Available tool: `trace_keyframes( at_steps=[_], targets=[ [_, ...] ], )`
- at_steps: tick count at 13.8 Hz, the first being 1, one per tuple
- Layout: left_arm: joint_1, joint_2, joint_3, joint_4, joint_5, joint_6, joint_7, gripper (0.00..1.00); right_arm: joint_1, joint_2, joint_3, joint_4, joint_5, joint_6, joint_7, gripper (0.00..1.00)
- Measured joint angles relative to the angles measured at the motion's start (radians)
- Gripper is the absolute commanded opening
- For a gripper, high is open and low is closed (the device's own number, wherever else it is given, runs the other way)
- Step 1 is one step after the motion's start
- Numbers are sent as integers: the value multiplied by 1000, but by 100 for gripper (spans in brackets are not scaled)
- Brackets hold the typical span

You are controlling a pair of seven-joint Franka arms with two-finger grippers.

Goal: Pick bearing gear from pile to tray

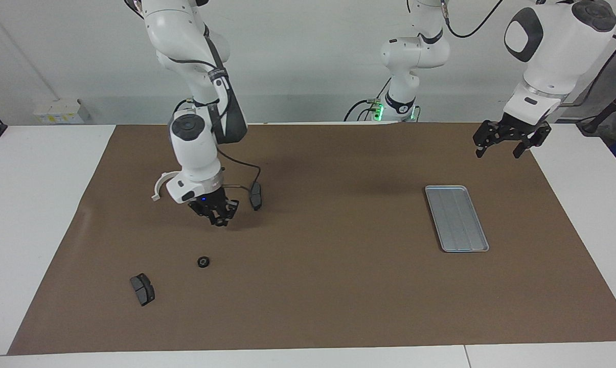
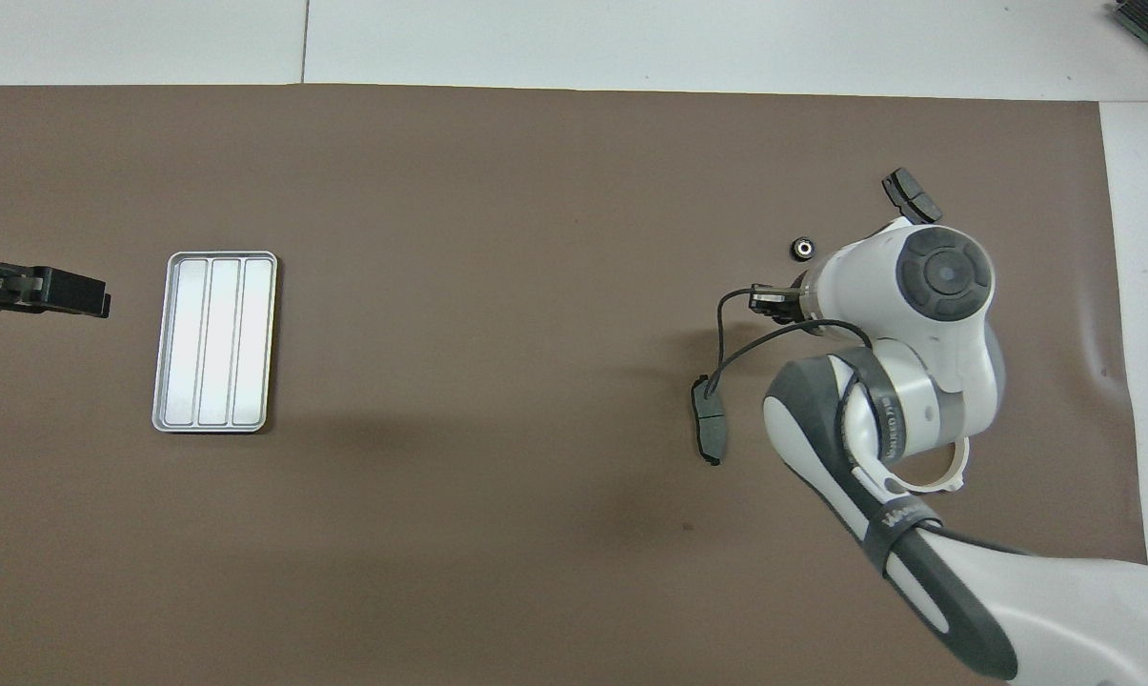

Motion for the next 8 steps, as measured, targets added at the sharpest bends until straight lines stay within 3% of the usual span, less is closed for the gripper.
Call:
trace_keyframes(
  at_steps=[3,8],
  targets=[
    [0,0,0,0,0,0,0,100,119,46,1,69,0,-4,159,0],
    [0,0,0,0,0,0,0,100,267,226,0,277,-1,-60,366,0]
  ],
)
